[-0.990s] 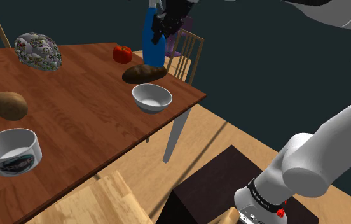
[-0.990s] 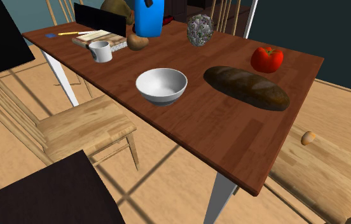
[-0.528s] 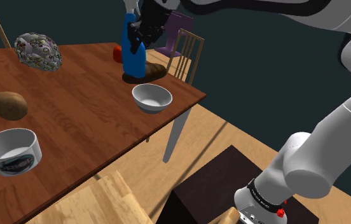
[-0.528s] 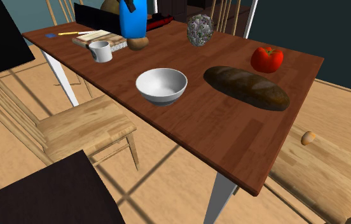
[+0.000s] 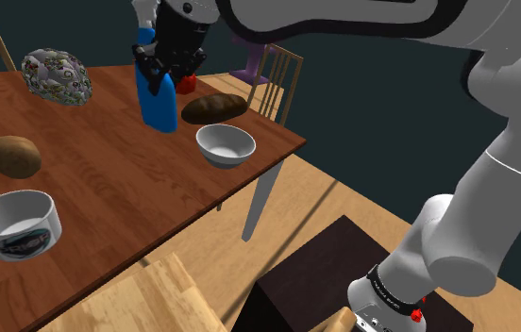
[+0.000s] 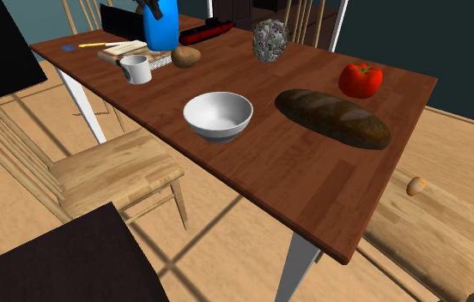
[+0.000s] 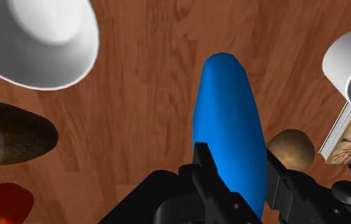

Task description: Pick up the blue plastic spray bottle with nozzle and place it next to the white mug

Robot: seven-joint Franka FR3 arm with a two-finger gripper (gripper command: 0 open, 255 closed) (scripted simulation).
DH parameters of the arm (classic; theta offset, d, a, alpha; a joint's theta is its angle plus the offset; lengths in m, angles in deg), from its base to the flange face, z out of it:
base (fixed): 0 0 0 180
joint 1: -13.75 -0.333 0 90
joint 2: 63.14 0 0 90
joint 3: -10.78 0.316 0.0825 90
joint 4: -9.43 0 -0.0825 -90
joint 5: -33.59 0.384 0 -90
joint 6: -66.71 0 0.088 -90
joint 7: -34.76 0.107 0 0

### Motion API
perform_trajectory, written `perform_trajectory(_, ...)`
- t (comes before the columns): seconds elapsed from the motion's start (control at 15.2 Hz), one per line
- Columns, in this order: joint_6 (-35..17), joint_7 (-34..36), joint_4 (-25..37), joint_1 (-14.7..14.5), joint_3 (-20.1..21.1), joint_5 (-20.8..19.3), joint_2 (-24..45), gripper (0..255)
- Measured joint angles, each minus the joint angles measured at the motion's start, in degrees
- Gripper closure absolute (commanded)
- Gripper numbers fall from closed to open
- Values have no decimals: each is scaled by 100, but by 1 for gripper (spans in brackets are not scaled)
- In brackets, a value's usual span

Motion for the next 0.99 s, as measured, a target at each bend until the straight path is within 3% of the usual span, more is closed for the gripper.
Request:
perform_trajectory(0.66,301,1319,1274,-965,277,-992,1387,255)
perform_trajectory(0.99,-14,1478,1020,-989,250,-1096,1483,255)
